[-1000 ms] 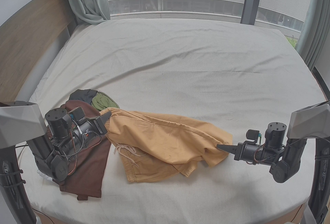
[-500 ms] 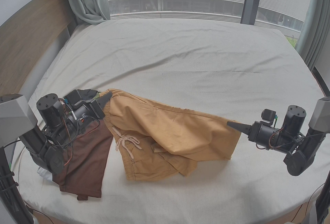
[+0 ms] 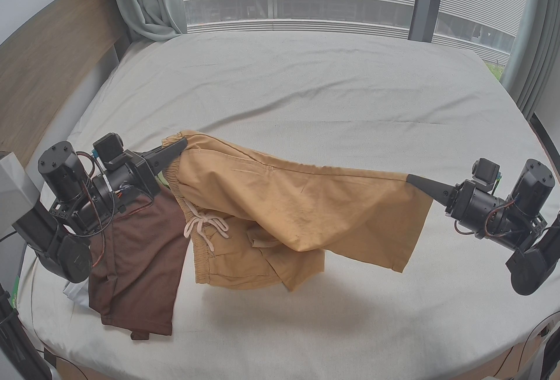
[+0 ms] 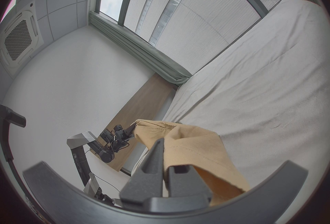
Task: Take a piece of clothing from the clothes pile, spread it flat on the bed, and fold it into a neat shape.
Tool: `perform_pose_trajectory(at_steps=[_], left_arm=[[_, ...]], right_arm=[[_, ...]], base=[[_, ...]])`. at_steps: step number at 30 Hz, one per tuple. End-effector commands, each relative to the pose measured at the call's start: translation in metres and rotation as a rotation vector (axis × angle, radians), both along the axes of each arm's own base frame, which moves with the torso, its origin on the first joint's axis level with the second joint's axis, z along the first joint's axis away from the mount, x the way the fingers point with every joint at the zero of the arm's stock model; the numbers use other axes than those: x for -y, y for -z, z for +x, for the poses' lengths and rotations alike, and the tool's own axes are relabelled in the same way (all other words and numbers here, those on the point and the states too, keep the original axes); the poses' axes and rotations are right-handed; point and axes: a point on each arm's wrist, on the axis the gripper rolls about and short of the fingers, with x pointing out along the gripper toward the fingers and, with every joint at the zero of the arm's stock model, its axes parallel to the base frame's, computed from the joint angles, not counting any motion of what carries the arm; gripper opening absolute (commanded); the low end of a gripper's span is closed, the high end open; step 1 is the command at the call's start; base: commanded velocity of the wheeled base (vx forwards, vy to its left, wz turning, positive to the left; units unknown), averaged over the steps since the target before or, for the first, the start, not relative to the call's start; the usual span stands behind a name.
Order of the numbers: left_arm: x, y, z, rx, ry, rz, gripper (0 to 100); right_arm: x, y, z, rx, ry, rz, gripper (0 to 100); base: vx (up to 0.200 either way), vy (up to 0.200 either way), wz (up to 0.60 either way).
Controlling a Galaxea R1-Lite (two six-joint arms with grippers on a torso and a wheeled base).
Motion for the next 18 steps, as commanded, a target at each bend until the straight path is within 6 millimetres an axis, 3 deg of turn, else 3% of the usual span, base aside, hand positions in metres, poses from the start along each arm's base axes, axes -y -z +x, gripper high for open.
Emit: perform_pose_trajectory(at_steps=[1,18], left_arm=[[-0.002,0.0,-0.001,0.001,-0.007,0.0,0],[-0.014,0.007,0.002,-0.024,-0.042,0.004,0]], right_arm=[[0.003,-0.004,-0.001,0.016,0.01,0.004,0],[0.035,-0.012,0.014,0.03,0.128,0.036,0]], base=[[0.0,0.0,0.0],[0.0,0.0,0.0]])
